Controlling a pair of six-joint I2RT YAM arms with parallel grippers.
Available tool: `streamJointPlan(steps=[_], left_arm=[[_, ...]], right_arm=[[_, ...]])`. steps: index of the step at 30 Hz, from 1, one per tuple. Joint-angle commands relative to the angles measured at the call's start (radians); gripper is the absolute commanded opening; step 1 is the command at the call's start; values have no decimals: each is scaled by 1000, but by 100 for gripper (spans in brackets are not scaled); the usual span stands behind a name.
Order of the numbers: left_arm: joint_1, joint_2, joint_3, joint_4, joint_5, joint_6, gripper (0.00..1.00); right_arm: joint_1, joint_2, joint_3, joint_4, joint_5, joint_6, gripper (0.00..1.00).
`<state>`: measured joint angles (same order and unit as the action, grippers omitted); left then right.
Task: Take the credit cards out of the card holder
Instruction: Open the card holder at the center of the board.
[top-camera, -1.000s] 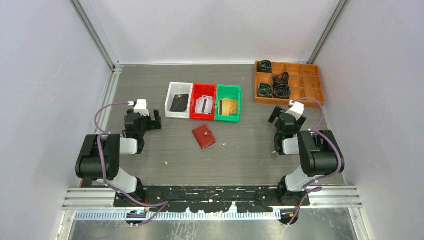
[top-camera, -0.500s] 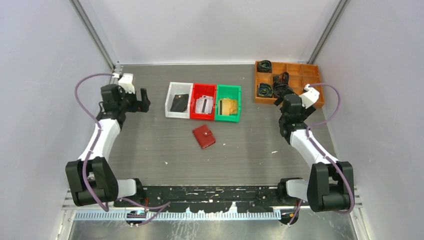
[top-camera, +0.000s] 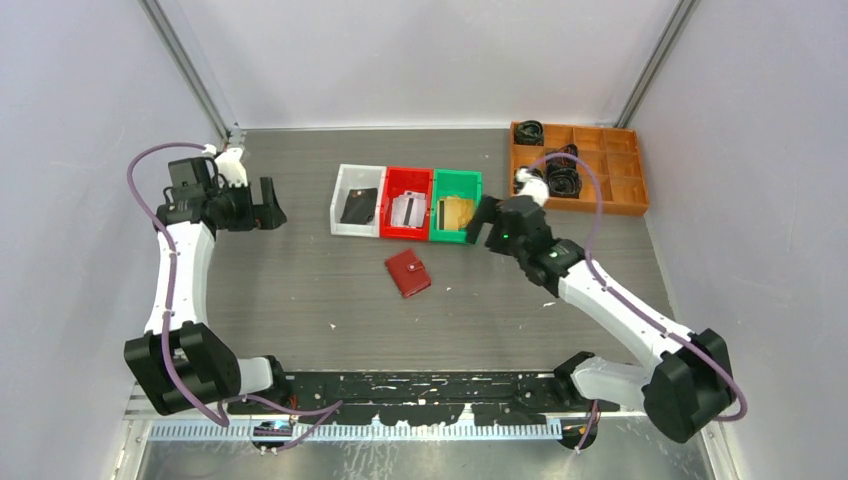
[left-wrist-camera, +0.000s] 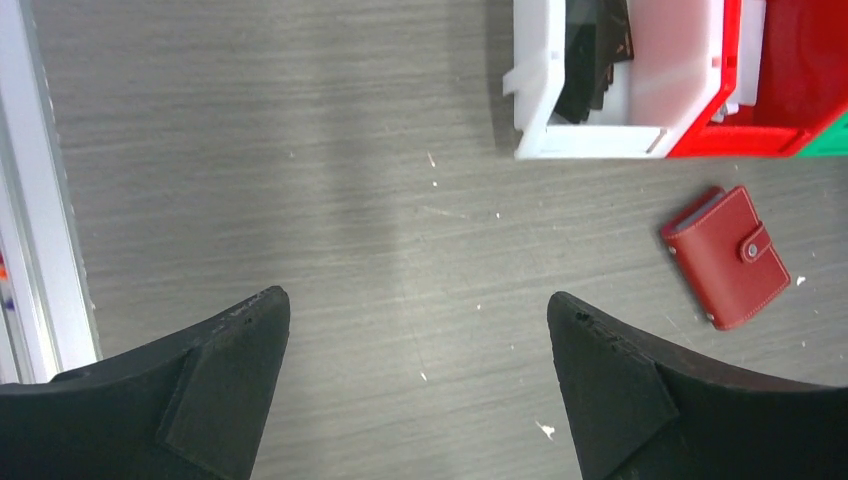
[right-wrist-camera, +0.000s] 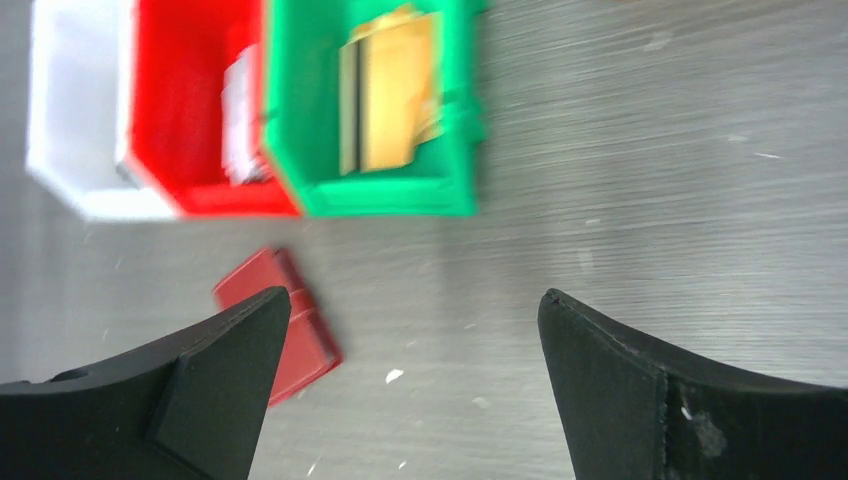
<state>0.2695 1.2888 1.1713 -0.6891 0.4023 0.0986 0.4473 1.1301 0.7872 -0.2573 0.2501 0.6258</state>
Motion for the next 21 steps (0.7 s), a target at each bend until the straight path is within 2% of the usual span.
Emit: streamJointPlan(steps=[1, 5, 10, 15, 21], left_arm=[[1, -6, 73, -141, -26, 24, 100], [2, -20, 81, -201, -11, 42, 100], [2, -45, 79, -239, -26, 82, 100], [2, -73, 72, -278, 10, 102, 100], [2, -101, 65, -285, 58, 120, 100]], right_arm=[[183, 75, 132, -84, 60, -45, 100], [364, 245, 238, -115, 97, -81, 99], [474, 470, 372, -125, 97, -107, 99], [511, 622, 470, -137, 91, -115, 100], [513, 723, 525, -160, 99, -117, 99]])
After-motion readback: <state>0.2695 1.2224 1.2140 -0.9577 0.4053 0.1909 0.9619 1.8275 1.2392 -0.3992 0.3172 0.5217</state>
